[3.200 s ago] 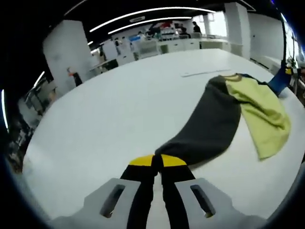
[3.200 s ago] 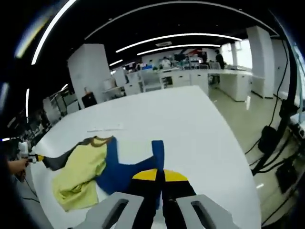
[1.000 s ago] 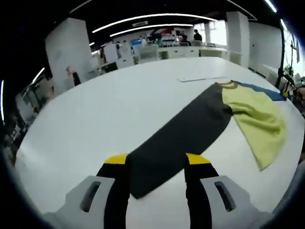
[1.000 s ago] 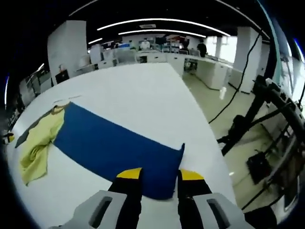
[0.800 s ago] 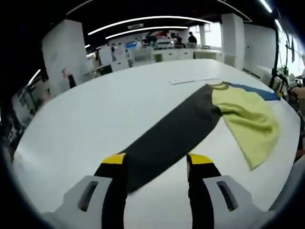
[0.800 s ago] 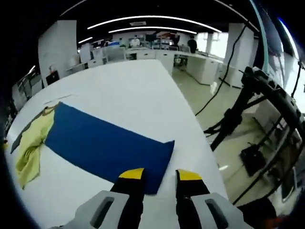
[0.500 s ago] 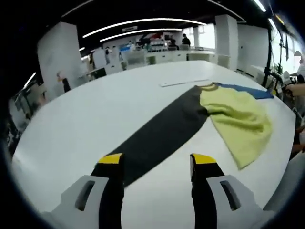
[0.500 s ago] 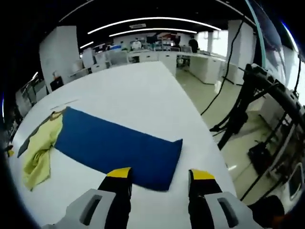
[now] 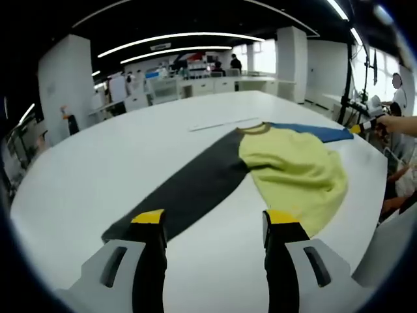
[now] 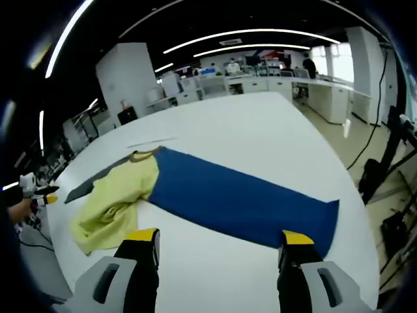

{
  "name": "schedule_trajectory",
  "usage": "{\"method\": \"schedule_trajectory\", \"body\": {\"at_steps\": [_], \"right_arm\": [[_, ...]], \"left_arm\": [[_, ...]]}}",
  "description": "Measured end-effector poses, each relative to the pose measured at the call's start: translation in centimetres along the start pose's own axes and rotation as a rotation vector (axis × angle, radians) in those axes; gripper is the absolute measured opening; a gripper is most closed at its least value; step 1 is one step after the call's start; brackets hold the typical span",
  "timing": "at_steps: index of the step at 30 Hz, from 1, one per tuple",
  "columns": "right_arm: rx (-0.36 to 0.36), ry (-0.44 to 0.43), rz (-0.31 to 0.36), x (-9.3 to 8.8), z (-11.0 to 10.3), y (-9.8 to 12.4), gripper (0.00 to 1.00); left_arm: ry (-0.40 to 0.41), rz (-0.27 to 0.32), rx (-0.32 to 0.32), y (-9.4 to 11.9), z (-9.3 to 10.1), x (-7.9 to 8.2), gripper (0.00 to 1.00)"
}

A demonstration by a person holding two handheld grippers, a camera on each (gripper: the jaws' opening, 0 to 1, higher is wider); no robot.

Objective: Fold the garment on the visible template until the final outline fits inside the template.

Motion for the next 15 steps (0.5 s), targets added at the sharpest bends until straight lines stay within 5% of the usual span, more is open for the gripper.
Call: {"method": "schedule_trajectory", "body": {"at_steps": [15], "right_arm": [[0.216,0.127,-0.078,-0.5,-5.4,-3.5,0.7]], "left_arm": [[-0.059,-0.027,-0.131,-2.0,4.4,-0.6,0.51]]}}
Point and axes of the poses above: the point that each gripper's makers call its tool centre point, and the gripper's own axes: y roughly backward along the fingers, z roughly to its right, x roughly out of its top, the point moved 10 cm from there along y, roughly backward along the fingers, and after that the axes turned 7 degrees about x, right-handed, at the moved point
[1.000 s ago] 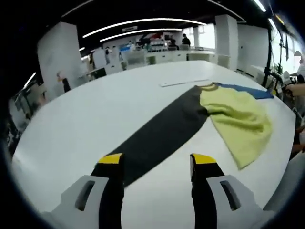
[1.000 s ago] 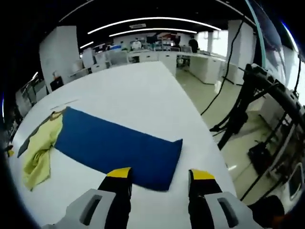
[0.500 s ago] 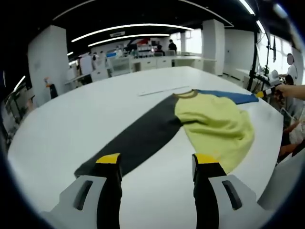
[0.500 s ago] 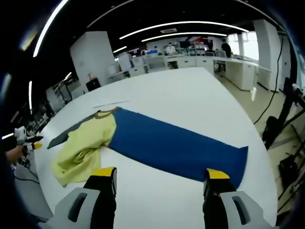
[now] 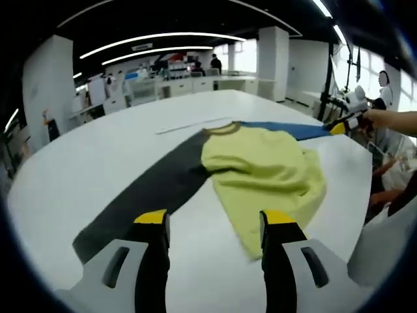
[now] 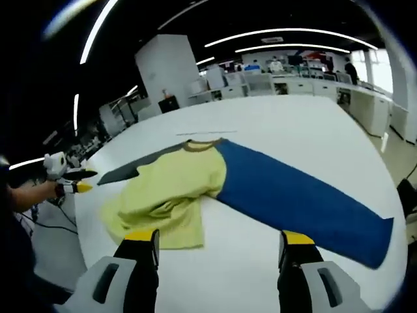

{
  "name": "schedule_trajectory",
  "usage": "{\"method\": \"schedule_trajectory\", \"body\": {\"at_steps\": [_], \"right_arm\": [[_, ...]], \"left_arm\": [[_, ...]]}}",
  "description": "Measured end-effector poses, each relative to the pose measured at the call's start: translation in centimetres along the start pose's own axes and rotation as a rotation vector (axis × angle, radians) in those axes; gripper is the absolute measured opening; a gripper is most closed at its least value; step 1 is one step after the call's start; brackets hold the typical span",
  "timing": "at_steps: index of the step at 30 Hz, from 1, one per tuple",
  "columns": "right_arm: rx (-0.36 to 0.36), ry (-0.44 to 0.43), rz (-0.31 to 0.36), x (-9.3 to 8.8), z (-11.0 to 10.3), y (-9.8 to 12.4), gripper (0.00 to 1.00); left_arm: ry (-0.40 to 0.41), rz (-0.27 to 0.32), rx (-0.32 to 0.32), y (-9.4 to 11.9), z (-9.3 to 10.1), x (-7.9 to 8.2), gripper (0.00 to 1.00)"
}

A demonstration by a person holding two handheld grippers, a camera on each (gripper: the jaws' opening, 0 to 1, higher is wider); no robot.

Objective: Fold the garment on the visible template until the final outline fits inside the template.

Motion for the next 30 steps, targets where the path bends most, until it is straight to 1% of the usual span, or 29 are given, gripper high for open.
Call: {"method": "schedule_trajectory", "body": {"at_steps": [4,6,11,14,18,21,23,26,30], "right_arm": [[0.012,0.037,-0.029,-0.2,-0.9,-1.1,0.66],[0.011,0.052,-0.04,-0.2,-1.2,-1.5,0.61],[0.022,0.082,-0.056,-0.5,-1.1,-2.5,0.53],[0.018,0.108,-0.068,-0.6,-1.4,-3.2,0.45],[0.003,0.138,-0.079,-0.8,-1.5,-4.2,0.36],[-0.009,0.172,-0.097,-1.0,-1.6,-4.9,0.29],[-0.02,0.198,-0.125,-1.3,-1.7,-5.3,0.29],[-0.03,0.219,-0.158,-1.7,-1.7,-5.8,0.28],[-0.032,0.221,-0.172,-2.0,-1.7,-6.2,0.25]], "left_arm": [[0.02,-0.01,-0.019,-0.7,1.1,-0.4,0.49],[0.025,-0.018,-0.021,-0.9,1.4,-0.6,0.48],[0.021,-0.041,-0.021,-1.7,2.5,-1.6,0.45],[0.01,-0.055,-0.012,-2.0,2.9,-2.1,0.42],[0.02,-0.071,-0.004,-2.3,3.3,-3.0,0.37],[0.004,-0.097,0.003,-2.4,3.5,-3.6,0.35],[0.007,-0.104,0.004,-2.3,3.6,-3.9,0.33],[0.01,-0.116,0.017,-2.2,3.7,-4.3,0.28],[0.028,-0.133,0.02,-2.3,3.8,-4.8,0.25]]}}
Point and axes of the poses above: the point that each gripper's makers call its tool centre point, and the gripper's own axes: y roughly backward along the fingers, z roughly to its right, x roughly out of its top, the point moved 10 cm from there along y, roughly backward along the fingers, and after that the axes turned 7 degrees about x, right-handed, at the moved point
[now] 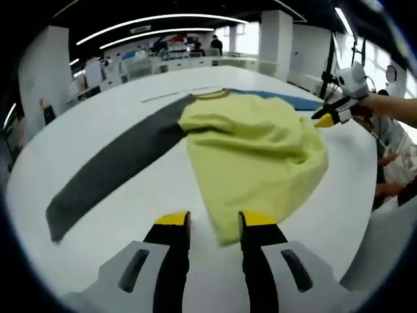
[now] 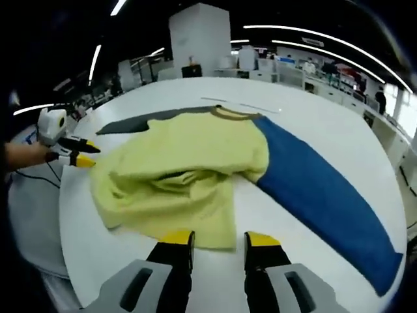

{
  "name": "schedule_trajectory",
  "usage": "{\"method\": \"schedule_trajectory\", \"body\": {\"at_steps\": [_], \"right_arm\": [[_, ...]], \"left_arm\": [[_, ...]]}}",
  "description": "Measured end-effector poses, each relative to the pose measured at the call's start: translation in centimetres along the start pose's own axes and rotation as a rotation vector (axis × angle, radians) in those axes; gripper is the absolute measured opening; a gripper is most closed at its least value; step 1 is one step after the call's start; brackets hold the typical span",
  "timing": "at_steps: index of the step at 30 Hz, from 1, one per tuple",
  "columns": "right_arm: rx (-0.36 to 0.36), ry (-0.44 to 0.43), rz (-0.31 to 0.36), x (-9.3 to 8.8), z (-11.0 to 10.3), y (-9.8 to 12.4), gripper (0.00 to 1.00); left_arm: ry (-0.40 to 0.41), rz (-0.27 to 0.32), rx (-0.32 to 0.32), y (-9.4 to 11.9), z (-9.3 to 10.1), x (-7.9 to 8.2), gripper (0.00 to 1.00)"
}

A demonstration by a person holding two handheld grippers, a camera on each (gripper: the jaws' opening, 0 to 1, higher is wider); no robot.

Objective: Fold the garment on the visible template until the final outline fits inside the template.

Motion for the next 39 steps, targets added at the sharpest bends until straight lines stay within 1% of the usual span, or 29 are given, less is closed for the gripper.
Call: {"method": "schedule_trajectory", "body": {"at_steps": [2,4,8,11,13,14,15,17,20,21,23,26,29,33,36,39], "right_arm": [[-0.002,-0.003,-0.003,0.0,0.0,-0.1,0.23],[-0.004,-0.004,0.002,0.0,-0.1,-0.1,0.2],[-0.014,-0.006,-0.001,0.1,0.0,0.0,0.14],[-0.026,-0.003,-0.003,0.2,0.1,-0.1,0.12],[-0.034,-0.034,0.002,0.2,0.3,0.0,0.09],[-0.034,-0.054,0.006,0.2,0.5,0.0,0.06],[-0.036,-0.063,0.004,0.1,0.5,0.0,0.03],[-0.026,-0.08,0.01,0.1,0.6,-0.1,0.0],[-0.025,-0.089,0.011,0.1,0.5,-0.1,0.0],[-0.026,-0.089,0.011,0.1,0.5,-0.1,0.0],[-0.032,-0.086,0.008,0.1,0.4,0.0,0.0],[-0.033,-0.089,0.009,0.1,0.0,0.6,0.0],[-0.027,-0.093,0.025,0.2,-0.3,1.3,0.0],[-0.021,-0.116,0.047,0.2,-0.6,2.3,0.0],[-0.019,-0.127,0.056,0.0,-1.1,3.2,0.0],[-0.015,-0.144,0.069,-0.3,-1.6,4.3,0.0]], "left_arm": [[0.003,-0.013,0.0,0.0,0.1,-0.2,0.22],[0.017,-0.014,0.0,0.1,0.2,-0.3,0.21],[0.011,-0.014,0.004,0.2,0.6,-0.3,0.17],[0.02,-0.018,0.007,0.1,0.8,-0.3,0.15],[0.029,-0.016,0.01,0.1,0.8,-0.4,0.13],[0.048,-0.017,0.011,0.1,0.9,-0.4,0.12],[0.066,-0.02,0.012,0.1,1.0,-0.4,0.12],[0.075,-0.021,0.02,0.1,0.9,-0.4,0.11],[0.086,-0.028,0.024,0.2,1.0,-0.4,0.07],[0.11,-0.036,0.019,0.2,1.1,-0.4,0.06],[0.118,-0.038,0.024,0.2,1.0,-0.4,0.02],[0.129,-0.042,0.024,0.2,0.9,-0.3,0.01],[0.129,-0.051,0.025,0.4,0.8,-0.3,0.0],[0.124,-0.047,0.023,1.0,0.6,-0.2,0.0],[0.169,-0.034,0.011,1.7,0.6,-0.1,0.0],[0.229,-0.008,0.003,2.6,0.4,0.1,0.0]]}}
Point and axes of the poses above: the point that each gripper's makers call its tool centre point, and the gripper's own axes: y roughly backward along the fingers, z roughly to its right, x roughly out of its top, the point moved 10 cm from there along y, roughly backward along the fingers, and after that the axes turned 7 degrees about x, right-handed, at the moved point
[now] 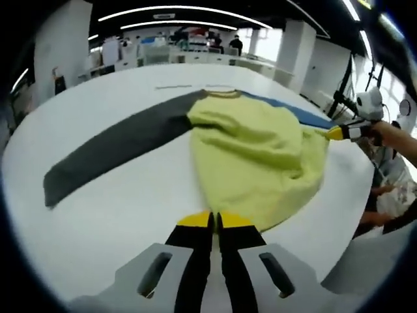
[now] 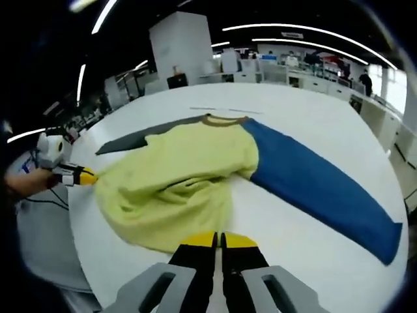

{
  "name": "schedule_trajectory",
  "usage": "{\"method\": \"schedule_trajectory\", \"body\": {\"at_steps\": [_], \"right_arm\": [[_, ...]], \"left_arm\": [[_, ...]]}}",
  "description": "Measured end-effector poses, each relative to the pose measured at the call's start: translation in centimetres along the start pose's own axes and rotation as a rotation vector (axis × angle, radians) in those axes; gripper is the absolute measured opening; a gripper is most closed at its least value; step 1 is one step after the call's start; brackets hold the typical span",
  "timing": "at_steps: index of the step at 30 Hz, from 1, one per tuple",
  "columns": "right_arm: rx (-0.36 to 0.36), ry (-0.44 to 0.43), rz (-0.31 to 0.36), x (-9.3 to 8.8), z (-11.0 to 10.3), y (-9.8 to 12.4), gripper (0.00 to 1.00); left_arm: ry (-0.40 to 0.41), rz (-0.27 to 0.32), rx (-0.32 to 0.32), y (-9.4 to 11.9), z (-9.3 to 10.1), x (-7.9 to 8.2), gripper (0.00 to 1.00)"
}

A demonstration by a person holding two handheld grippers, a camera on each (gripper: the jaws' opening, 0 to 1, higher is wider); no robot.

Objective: Fold the garment on the visible template until the final outline fits inside the template.

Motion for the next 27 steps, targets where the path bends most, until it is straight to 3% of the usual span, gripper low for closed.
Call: {"method": "schedule_trajectory", "body": {"at_steps": [8,19,27], "right_arm": [[0.01,-0.036,0.008,-1.0,-1.5,1.9,0.0],[0.002,-0.082,0.044,-2.1,-3.2,4.1,0.0],[-0.015,-0.122,0.074,-2.9,-4.2,5.4,0.0]], "left_arm": [[0.067,0.034,-0.021,1.9,0.4,0.5,0.0],[0.148,0.036,-0.017,3.4,0.3,0.1,0.0],[0.173,0.0,-0.021,4.2,0.1,-0.6,0.0]]}}
Point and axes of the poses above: the point that each gripper's makers call its tool centre point, and the gripper's own axes: y roughly backward along the fingers, z roughly to its right, x roughly out of its top, the point moved 10 cm from there along y, roughly backward along the fingers, and after that the axes turned 7 degrees about x, right-handed, at the moved point
